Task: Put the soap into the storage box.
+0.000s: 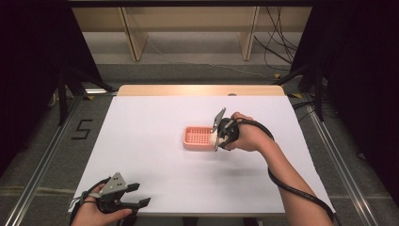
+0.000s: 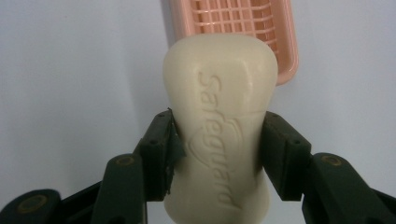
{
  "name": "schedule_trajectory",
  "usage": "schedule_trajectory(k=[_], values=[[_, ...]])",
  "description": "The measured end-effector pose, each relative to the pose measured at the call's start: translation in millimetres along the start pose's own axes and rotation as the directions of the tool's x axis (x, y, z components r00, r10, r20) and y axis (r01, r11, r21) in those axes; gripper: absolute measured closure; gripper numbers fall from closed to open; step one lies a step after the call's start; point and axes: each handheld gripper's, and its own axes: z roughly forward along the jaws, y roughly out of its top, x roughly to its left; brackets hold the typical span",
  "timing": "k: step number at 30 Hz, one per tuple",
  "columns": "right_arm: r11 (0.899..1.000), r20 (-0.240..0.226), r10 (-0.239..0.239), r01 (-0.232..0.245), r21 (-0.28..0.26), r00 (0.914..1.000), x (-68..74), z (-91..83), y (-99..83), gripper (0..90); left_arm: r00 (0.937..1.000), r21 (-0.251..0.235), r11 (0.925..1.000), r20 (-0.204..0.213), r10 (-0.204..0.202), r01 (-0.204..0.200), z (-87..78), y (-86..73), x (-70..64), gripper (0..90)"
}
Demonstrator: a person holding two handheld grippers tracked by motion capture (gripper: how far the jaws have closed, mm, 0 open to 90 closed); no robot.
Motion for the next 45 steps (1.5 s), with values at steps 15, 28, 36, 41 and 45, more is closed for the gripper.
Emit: schedule_trajectory(k=[15, 28, 36, 41, 45], values=[[1.0, -0.002, -0.024, 0.024, 0.006, 0.9997, -3.5, 1.3, 11.8, 50.5, 0.9999, -0.013, 0.9998, 0.002, -0.015, 0.015, 0.7, 0.1, -1.2, 33.0], [1.0, 0.001, -0.021, 0.021, 0.007, 0.9998, -5.5, 5.0, 22.5, 50.5, 1.0, 0.007, 1.0, 0.003, 0.006, -0.006, -1.3, 0.6, 0.9, 33.0], [1.0, 0.0, 0.012, -0.012, 0.023, 0.9999, -4.8, 6.1, 26.4, 50.5, 1.0, 0.003, 1.0, -0.003, 0.002, -0.002, -1.0, 0.9, 0.0, 33.0], [1.0, -0.003, 0.013, -0.013, 0.023, 0.9999, -6.4, 7.5, 29.8, 50.5, 1.0, 0.0, 1.0, -0.001, -0.001, 0.001, -1.4, 1.0, -0.2, 33.0], [1.0, -0.004, 0.011, -0.011, 0.017, 0.9999, -7.7, 7.8, 32.8, 50.5, 0.9998, -0.01, 0.9997, 0.0, -0.022, 0.022, -0.5, 0.6, -1.5, 33.0]])
